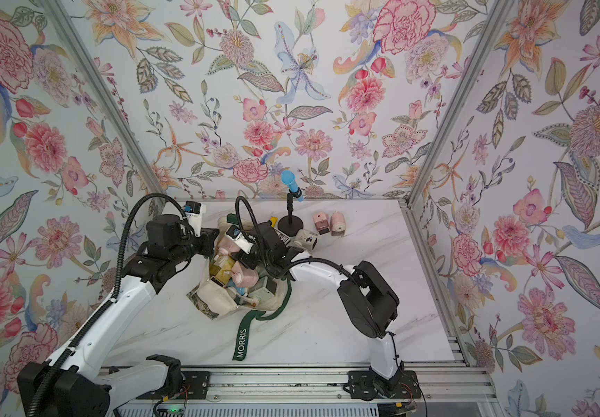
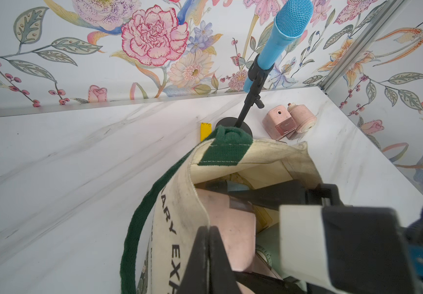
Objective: Take out the pencil sharpeners from the tote bags
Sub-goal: Pick up the pencil sharpener from the canvas bag, then place the pencil sharpener at the center of the board.
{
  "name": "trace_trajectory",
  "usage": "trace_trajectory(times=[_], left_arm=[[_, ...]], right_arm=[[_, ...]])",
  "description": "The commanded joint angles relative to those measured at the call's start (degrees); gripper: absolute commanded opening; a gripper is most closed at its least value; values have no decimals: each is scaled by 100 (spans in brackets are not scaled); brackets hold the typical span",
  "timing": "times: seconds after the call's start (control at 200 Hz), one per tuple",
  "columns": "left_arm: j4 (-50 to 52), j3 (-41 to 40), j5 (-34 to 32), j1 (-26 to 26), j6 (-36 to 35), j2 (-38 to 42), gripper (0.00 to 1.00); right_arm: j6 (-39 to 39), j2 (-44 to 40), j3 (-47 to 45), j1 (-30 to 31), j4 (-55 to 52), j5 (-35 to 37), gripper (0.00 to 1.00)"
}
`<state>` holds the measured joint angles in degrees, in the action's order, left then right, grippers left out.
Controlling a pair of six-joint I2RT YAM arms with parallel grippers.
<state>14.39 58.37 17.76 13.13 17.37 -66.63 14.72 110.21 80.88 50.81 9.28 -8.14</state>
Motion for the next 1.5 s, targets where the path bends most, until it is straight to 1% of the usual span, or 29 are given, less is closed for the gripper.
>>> trace_trajectory(times=[0.0, 0.145, 0.345, 0.495, 0.55, 0.661, 0.721, 0.821, 0.831, 0.896, 1.011, 1.171, 1.236, 1.356, 1.491], left_arm=[[-79, 218, 70, -18, 3, 35, 0], [-85, 219, 52, -15, -5, 35, 0], [-77, 218, 22, -15, -14, 19, 0], [-73, 224, 9, -14, -18, 30, 0], [-60, 231, -3, -24, -23, 41, 0], [-68, 223, -6, -33, -23, 53, 0], [-62, 222, -7, -32, -23, 41, 0], [-57, 227, -11, -40, -23, 43, 0], [-61, 227, -10, -45, -23, 45, 0], [-69, 232, -2, -49, -23, 38, 0], [-60, 228, 8, -65, -23, 41, 0], [-68, 241, 17, -73, -11, 44, 0], [-68, 243, 33, -92, 4, 45, 0], [-68, 238, 58, -100, 12, 34, 0], [-60, 245, 59, -99, 21, 31, 0]], right_arm=[[-191, -524, -322, 132, 264, -294, 44], [-349, -966, -746, 148, 287, -112, 42], [-584, -1645, -1232, 69, 381, -91, 41], [-923, -2143, -1491, -72, 478, -268, 41], [-1129, -2320, -1578, -182, 525, -453, 41], [-1439, -2688, -1747, -476, 616, -565, 40], [-1664, -2868, -1855, -748, 685, -666, 41], [-2254, -3124, -2148, -1323, 1029, -908, 41], [-2300, -3145, -2178, -1485, 1053, -908, 41], [-2564, -3232, -2309, -1938, 1149, -902, 41], [-2999, -3301, -2478, -2698, 1133, -571, 41], [-3891, -3185, -2674, -3788, 1049, -113, 40], [-3959, -3085, -2659, -4053, 877, 180, 40], [-4073, -2755, -2515, -4407, 619, 477, 42], [-3853, -2188, -2070, -4492, 140, 1044, 43]])
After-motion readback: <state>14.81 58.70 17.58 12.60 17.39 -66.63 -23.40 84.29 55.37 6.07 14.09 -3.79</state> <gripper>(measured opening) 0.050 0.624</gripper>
